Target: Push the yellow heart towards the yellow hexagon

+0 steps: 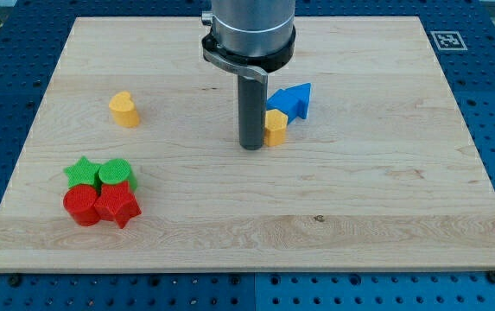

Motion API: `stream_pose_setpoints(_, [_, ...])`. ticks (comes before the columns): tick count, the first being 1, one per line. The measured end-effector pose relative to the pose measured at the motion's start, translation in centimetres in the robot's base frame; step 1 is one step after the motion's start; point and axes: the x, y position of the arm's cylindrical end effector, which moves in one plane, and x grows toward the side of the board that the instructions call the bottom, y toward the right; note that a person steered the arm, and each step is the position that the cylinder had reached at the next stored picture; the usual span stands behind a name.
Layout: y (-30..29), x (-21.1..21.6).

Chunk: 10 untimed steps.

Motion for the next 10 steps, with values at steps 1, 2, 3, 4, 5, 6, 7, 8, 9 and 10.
stream_pose_setpoints(1, [-2.2,0.0])
stream_pose_setpoints(2, [-7.5,0.7])
stream_pose_setpoints(3, [-13.2,2.3])
stream_pose_setpoints(4, [-18.9,2.2])
stream_pose_setpoints(5, [-22.4,-0.6])
stream_pose_setpoints(6, [-22.8,-5.3])
stream_pose_setpoints(7, [-21.2,-7.5])
stream_pose_setpoints(8, [-17.4,-7.7])
stream_pose_setpoints(9, [-14.1,-7.7])
stream_pose_setpoints(10, [-13.1,-7.7])
